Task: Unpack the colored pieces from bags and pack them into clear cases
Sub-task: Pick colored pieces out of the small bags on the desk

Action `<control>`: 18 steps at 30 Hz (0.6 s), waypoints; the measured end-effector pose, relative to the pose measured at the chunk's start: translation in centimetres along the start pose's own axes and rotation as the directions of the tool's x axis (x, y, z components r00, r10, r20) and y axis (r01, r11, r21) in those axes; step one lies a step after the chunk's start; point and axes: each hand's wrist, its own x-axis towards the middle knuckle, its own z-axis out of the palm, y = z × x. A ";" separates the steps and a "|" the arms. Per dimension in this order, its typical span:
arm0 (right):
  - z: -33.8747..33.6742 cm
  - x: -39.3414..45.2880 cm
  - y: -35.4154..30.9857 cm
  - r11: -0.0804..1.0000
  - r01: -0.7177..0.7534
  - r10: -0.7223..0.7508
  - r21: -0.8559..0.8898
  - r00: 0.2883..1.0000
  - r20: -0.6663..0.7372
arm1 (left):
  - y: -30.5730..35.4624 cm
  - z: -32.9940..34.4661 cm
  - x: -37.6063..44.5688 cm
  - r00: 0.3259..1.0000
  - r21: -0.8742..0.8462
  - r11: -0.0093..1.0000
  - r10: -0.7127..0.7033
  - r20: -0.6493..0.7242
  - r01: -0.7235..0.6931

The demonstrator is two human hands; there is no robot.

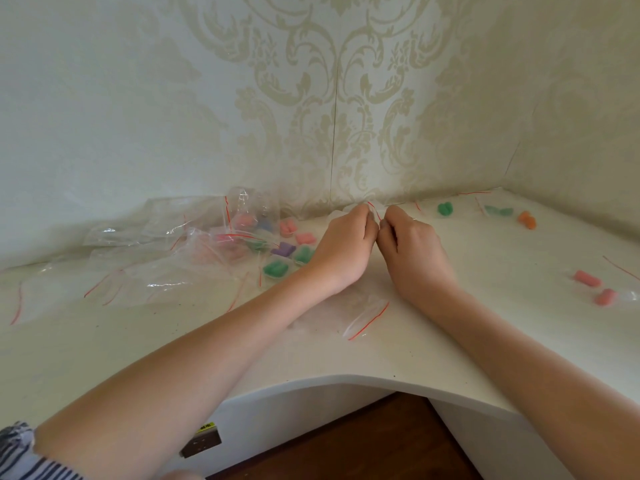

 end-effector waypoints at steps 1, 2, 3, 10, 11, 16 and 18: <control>0.1 0.0 0.0 1.000 -0.010 0.010 0.029 1.000 -0.012 | 0.0 -0.1 0.1 1.000 0.005 1.000 -0.002 0.010 0.002; 0.1 0.1 0.0 0.998 -0.022 0.023 0.064 0.999 -0.022 | 0.0 -0.2 0.1 1.000 0.007 1.000 -0.004 0.021 0.004; 0.2 0.2 -0.1 0.995 -0.033 0.035 0.095 0.999 -0.027 | 0.0 -0.3 0.2 0.999 0.011 1.000 -0.002 0.033 0.002; 0.2 0.3 -0.3 0.979 -0.106 0.107 0.172 0.994 0.002 | 0.0 -0.6 0.1 0.996 0.028 1.000 0.012 0.085 -0.015; 0.2 0.3 -0.2 0.967 -0.128 0.126 0.219 0.992 0.024 | -0.1 -0.5 0.1 0.997 0.009 1.000 0.009 0.082 -0.010; -0.1 0.3 -0.3 0.863 -0.217 0.190 0.455 0.976 0.106 | -0.2 -0.6 0.2 0.999 -0.081 0.997 0.010 0.052 -0.006; 0.1 0.2 -0.3 0.910 -0.148 0.120 0.388 0.988 0.096 | -0.2 -0.7 0.1 0.998 -0.056 0.998 0.031 0.056 -0.028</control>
